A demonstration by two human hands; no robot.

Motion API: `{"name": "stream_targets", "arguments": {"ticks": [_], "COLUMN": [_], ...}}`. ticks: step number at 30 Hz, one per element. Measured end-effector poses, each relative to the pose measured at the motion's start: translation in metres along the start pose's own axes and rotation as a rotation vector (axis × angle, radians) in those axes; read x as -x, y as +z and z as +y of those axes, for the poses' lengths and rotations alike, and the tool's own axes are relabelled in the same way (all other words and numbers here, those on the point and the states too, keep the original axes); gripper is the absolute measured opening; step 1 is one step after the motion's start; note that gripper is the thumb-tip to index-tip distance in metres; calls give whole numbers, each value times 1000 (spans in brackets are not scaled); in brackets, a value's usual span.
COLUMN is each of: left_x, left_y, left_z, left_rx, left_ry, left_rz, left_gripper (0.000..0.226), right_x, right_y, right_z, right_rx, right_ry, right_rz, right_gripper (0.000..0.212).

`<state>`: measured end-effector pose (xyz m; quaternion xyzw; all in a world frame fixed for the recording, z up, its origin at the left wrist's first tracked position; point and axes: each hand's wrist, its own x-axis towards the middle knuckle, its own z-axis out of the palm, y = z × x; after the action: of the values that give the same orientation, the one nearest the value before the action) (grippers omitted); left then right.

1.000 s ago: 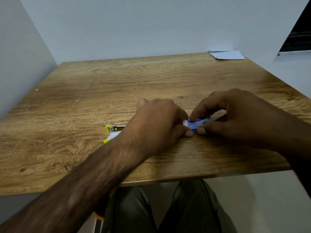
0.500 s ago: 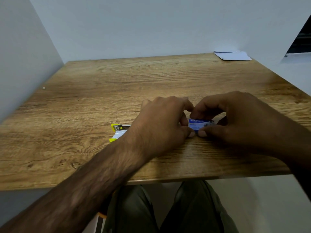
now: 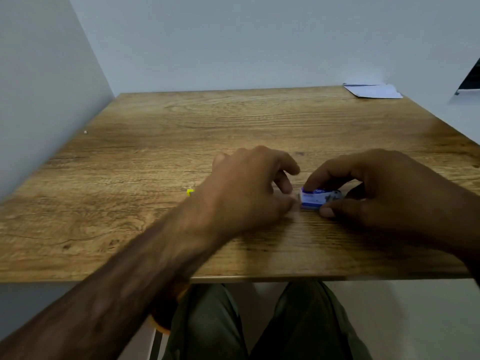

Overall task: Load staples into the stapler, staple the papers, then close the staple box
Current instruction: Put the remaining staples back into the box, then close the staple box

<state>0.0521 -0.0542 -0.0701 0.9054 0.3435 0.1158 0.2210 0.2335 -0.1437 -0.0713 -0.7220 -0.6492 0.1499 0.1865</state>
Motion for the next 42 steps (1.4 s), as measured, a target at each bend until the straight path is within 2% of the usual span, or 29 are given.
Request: {"name": "stream_targets", "arguments": {"ticks": [7, 9, 14, 20, 25, 27, 30, 33, 38, 42], "left_x": [21, 31, 54, 70, 74, 73, 70, 68, 61, 53], "left_y": [-50, -57, -65, -61, -51, -47, -42, -39, -33, -29], "left_z": [-59, -73, -91, -94, -98, -99, -95, -92, -89, -93], "left_rx": [146, 133, 73, 114, 129, 124, 131, 142, 131, 136], "left_ry": [-30, -38, -75, -73, -52, -41, -11, 37, 73, 74], "left_rz": [169, 152, 63, 53, 116, 132, 152, 192, 214, 244], "left_gripper": [24, 30, 66, 72, 55, 56, 57, 48, 28, 26], "right_x": [-3, -6, -22, -46, -51, -50, -46, -42, -38, -46], "right_y": [-2, -2, 1, 21, 38, 38, 35, 29, 31, 35], "right_z": [0, -6, -39, -73, -81, -80, -75, -68, -62, -58], "right_rx": [-42, -74, -140, -105, -59, -59, -64, -89, -92, -103], "right_ry": [-61, -101, -239, -346, -329, -328, -316, -292, -254, -244], "right_rz": [-6, -23, -22, -69, -70, -73, -86, -65, -31, 25], "right_gripper": [34, 33, 30, 31, 31, 32, 41, 49, 36, 33]}}
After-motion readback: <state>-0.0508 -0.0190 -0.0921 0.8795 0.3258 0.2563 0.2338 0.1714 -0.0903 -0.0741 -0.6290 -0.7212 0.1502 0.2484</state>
